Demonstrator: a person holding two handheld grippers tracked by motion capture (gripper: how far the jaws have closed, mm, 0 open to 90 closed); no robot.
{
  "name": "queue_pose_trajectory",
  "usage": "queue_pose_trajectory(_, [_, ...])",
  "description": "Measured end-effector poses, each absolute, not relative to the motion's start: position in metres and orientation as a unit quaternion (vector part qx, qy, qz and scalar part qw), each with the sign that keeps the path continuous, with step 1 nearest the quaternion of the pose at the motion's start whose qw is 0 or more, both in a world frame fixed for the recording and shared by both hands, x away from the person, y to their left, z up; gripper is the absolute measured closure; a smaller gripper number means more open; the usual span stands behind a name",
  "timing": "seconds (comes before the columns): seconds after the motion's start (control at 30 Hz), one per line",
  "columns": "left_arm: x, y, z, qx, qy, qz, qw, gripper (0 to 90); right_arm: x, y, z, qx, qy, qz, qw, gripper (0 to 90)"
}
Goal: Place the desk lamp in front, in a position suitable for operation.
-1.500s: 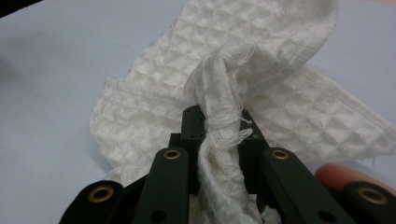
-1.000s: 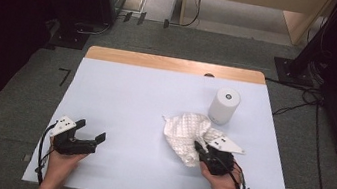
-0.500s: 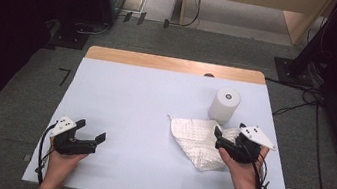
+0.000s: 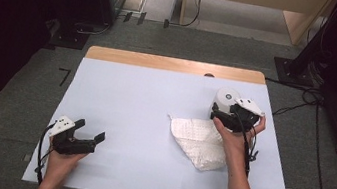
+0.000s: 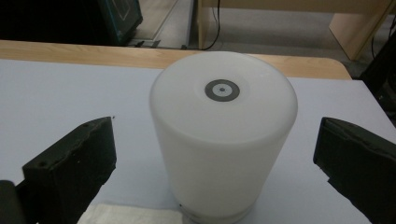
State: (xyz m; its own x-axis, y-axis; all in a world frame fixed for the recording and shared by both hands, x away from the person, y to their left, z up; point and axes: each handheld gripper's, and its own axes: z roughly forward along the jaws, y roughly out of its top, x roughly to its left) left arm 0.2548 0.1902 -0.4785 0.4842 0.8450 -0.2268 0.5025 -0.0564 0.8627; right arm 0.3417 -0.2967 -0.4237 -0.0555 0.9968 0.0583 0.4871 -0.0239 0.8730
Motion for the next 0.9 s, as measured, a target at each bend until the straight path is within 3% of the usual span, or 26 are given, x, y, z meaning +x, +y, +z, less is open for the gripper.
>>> queue_pose_trajectory(0.2, [0.255, 0.191, -0.479, 0.707, 0.477, 0.173, 0.493, 0.0, 0.361, -0.294, -0.431, 0.603, 0.618, 0.369, 0.344, 0.0])
queue_pose_trajectory(0.4, [0.255, 0.191, -0.479, 0.705, 0.478, 0.173, 0.495, 0.0, 0.374, -0.294, -0.449, 0.614, 0.620, 0.360, 0.329, 2.5])
queue_pose_trajectory(0.5, [0.256, 0.191, -0.479, 0.707, 0.477, 0.173, 0.492, 0.0, 0.375, -0.291, -0.450, 0.612, 0.616, 0.358, 0.343, 8.0])
queue_pose_trajectory(0.9, [0.256, 0.189, -0.480, 0.708, 0.477, 0.174, 0.492, 0.0, 0.366, -0.277, -0.433, 0.586, 0.632, 0.370, 0.347, 8.4])
